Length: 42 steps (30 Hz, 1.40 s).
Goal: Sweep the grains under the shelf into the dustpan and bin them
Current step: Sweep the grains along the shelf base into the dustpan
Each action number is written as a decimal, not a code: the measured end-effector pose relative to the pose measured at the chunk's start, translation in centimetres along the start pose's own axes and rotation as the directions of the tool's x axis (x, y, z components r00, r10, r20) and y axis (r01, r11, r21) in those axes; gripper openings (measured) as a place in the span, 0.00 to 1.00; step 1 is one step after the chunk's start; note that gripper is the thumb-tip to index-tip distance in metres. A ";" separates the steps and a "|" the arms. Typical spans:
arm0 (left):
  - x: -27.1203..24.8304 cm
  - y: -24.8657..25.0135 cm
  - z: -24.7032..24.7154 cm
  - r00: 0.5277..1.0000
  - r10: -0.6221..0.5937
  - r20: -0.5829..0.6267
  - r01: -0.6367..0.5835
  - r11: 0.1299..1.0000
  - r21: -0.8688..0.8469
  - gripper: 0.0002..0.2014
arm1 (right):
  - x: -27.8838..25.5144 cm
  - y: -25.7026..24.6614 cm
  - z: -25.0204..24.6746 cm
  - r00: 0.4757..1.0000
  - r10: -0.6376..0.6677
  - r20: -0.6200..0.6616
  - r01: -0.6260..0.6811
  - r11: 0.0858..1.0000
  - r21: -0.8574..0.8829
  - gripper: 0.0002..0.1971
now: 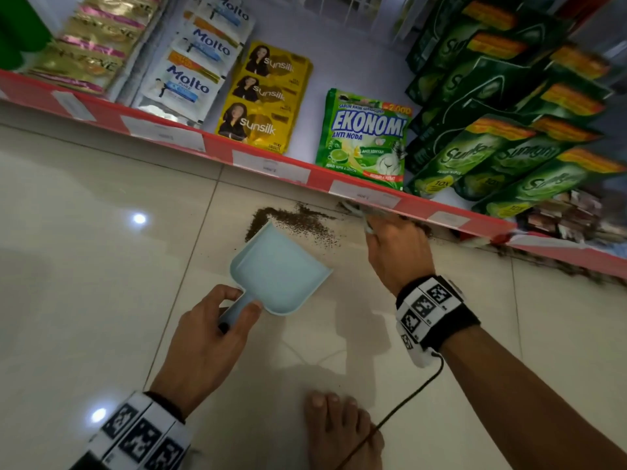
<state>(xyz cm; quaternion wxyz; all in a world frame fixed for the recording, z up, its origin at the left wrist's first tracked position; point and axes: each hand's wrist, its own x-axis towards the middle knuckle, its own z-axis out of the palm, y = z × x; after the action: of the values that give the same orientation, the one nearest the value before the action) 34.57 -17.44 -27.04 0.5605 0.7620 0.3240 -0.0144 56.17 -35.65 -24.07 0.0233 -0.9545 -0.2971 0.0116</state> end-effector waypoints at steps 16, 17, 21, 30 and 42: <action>0.1 -0.1 1.4 0.999 0.004 0.048 -0.005 1.000 0.016 0.09 | -2.1 2.9 -0.6 0.995 0.087 -0.058 -0.088 0.996 -0.012 0.12; 0.2 -0.1 1.5 0.998 0.008 0.054 -0.009 1.000 0.026 0.09 | -2.4 2.3 -0.3 0.998 0.051 -0.043 -0.048 0.997 0.055 0.12; 0.6 0.1 2.2 0.998 0.018 0.065 -0.024 0.996 0.086 0.08 | -4.2 0.1 0.1 0.994 -0.046 -0.096 0.061 0.986 0.156 0.12; 0.8 0.6 3.2 0.994 0.034 0.101 -0.047 0.990 0.133 0.10 | -4.0 7.4 -0.7 0.930 0.302 -0.211 -0.319 0.946 -0.050 0.07; 0.4 0.9 3.4 0.994 0.034 0.102 -0.045 0.993 0.112 0.11 | -5.6 3.1 0.6 0.967 0.077 -0.242 -0.027 0.978 0.205 0.09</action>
<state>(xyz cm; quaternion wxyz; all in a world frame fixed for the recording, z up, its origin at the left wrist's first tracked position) 36.56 -20.31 -27.67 0.5317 0.7974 0.2790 -0.0600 53.30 -41.40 -24.77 0.1558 -0.9487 -0.2638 -0.0779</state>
